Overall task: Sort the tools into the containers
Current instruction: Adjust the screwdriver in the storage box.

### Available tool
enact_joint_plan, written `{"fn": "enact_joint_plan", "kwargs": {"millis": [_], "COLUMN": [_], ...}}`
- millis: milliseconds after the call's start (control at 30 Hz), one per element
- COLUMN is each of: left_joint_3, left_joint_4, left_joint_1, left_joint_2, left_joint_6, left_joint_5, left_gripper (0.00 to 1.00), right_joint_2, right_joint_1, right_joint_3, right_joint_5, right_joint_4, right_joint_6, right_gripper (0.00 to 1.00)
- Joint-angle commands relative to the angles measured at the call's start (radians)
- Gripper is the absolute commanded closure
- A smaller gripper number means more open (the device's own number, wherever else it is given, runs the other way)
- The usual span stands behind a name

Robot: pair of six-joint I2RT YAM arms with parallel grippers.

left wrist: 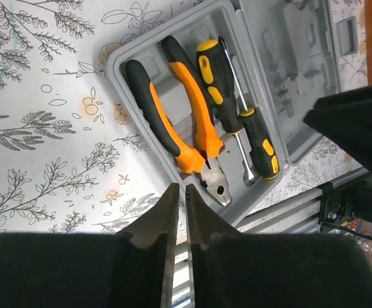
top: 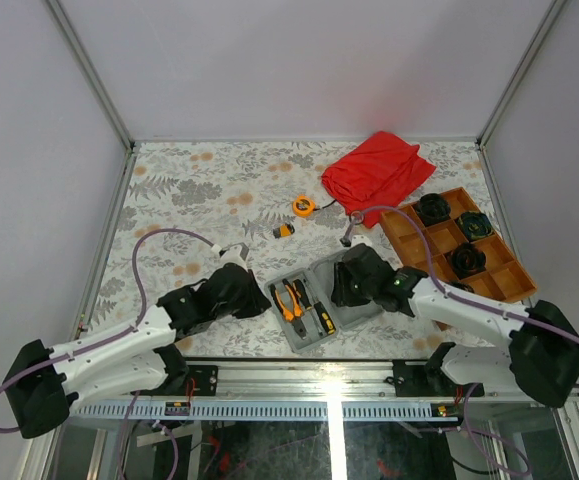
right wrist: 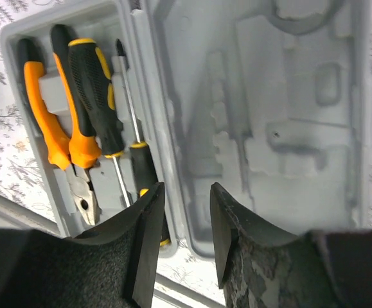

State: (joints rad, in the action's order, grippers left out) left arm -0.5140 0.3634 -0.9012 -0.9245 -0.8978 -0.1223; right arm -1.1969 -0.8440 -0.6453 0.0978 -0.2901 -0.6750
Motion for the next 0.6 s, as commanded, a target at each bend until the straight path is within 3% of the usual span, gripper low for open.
{"fn": "enact_joint_plan", "kwargs": {"millis": [0, 367, 567], "left_joint_3": [0.007, 0.006, 0.005], "left_joint_4": [0.028, 0.043, 0.046], "left_joint_1": [0.010, 0.017, 0.019], "left_joint_2": [0.035, 0.037, 0.026], "left_joint_6": [0.006, 0.010, 0.019], "left_joint_5": [-0.024, -0.032, -0.036], "left_gripper": [0.93, 0.92, 0.93], "right_joint_2": [-0.089, -0.372, -0.441], "right_joint_1": [0.031, 0.031, 0.030], "right_joint_3": [-0.027, -0.105, -0.126], "right_joint_5": [-0.175, -0.304, -0.438], "right_joint_4": [0.184, 0.228, 0.240], "right_joint_6": [0.098, 0.212, 0.290], "right_gripper": [0.59, 0.62, 0.65]}}
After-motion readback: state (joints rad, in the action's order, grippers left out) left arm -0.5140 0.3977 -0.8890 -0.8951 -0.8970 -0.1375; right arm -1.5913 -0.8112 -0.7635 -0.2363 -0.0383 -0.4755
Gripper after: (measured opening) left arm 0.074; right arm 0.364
